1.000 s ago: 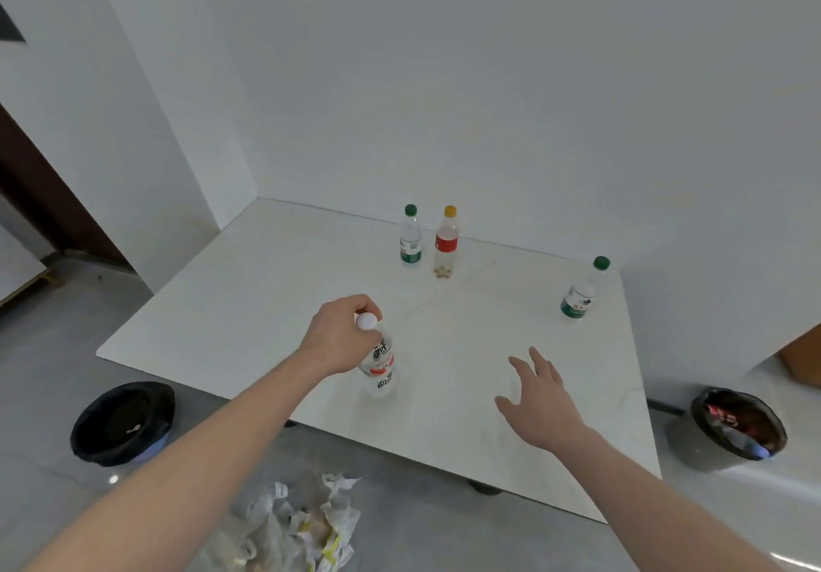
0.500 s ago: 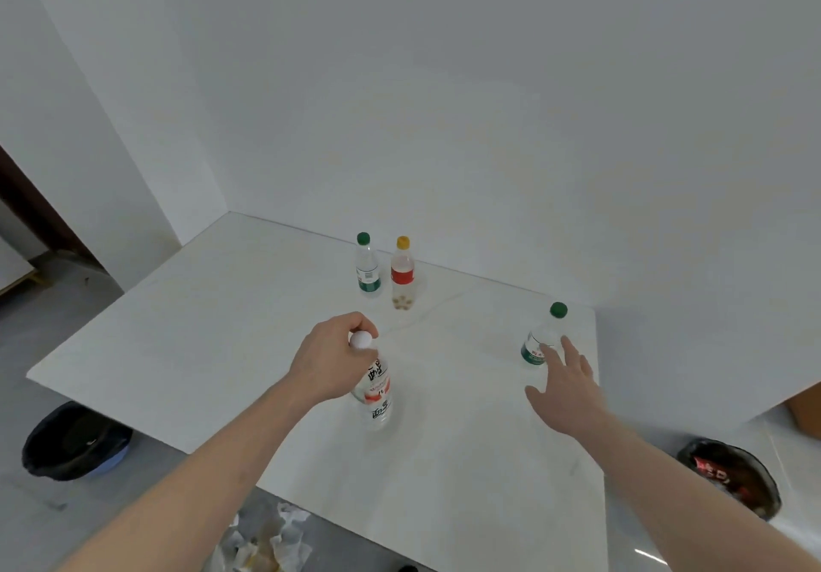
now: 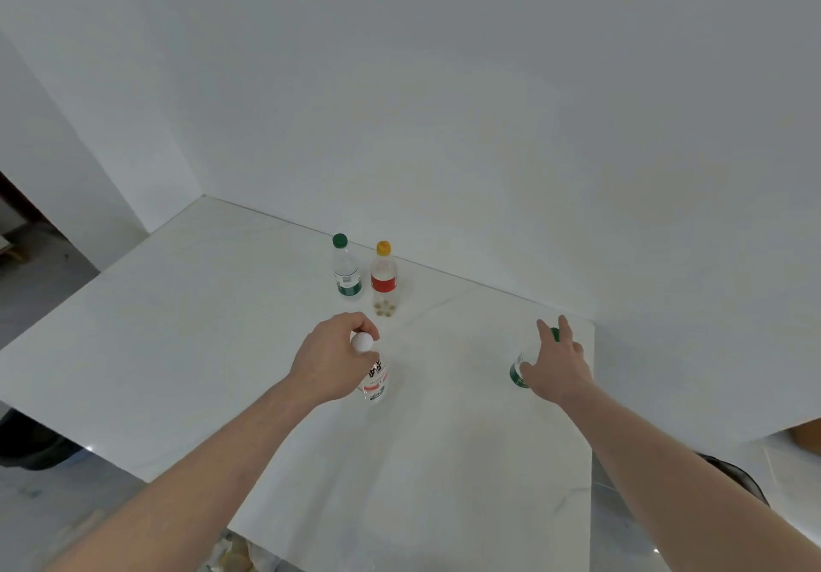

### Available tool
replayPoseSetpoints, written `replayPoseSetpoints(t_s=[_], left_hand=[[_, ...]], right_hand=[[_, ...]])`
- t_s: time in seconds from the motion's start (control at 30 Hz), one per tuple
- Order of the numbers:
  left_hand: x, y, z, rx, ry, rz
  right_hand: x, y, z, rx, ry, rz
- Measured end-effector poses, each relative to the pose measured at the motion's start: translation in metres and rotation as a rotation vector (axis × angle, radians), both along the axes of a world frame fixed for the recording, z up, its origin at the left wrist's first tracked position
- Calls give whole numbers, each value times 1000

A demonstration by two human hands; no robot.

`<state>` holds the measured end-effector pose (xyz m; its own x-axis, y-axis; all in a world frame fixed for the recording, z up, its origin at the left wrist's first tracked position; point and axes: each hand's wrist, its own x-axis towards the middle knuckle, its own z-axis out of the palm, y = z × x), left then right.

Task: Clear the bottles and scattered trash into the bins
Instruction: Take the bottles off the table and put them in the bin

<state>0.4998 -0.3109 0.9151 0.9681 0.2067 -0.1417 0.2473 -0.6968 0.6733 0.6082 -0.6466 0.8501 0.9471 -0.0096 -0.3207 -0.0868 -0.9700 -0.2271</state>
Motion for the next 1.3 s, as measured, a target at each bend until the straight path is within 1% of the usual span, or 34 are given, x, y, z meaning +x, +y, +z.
replayPoseSetpoints(t_s=[0.1, 0.3, 0.5, 0.63, 0.87, 1.0, 1.07, 1.3], left_hand=[[-3, -8, 3, 1, 7, 26], [-42, -31, 5, 30, 11, 147], [-92, -66, 5, 40, 23, 247], [-127, -84, 2, 12, 31, 264], [-180, -102, -2, -31, 29, 205], [-212, -115, -7, -3, 25, 119], [-224, -124, -10, 7, 24, 87], [-252, -169, -10, -19, 26, 86]], right_hand=[[9, -5, -5, 22, 33, 40], [-4, -11, -4, 99, -15, 169], [-62, -2, 1, 269, -35, 305], [-112, -4, 2, 345, -56, 350], [-192, -14, -5, 377, -87, 310], [-237, -26, -5, 361, -87, 285], [-259, -36, -3, 368, -93, 257], [-314, -89, 0, 380, -134, 177]])
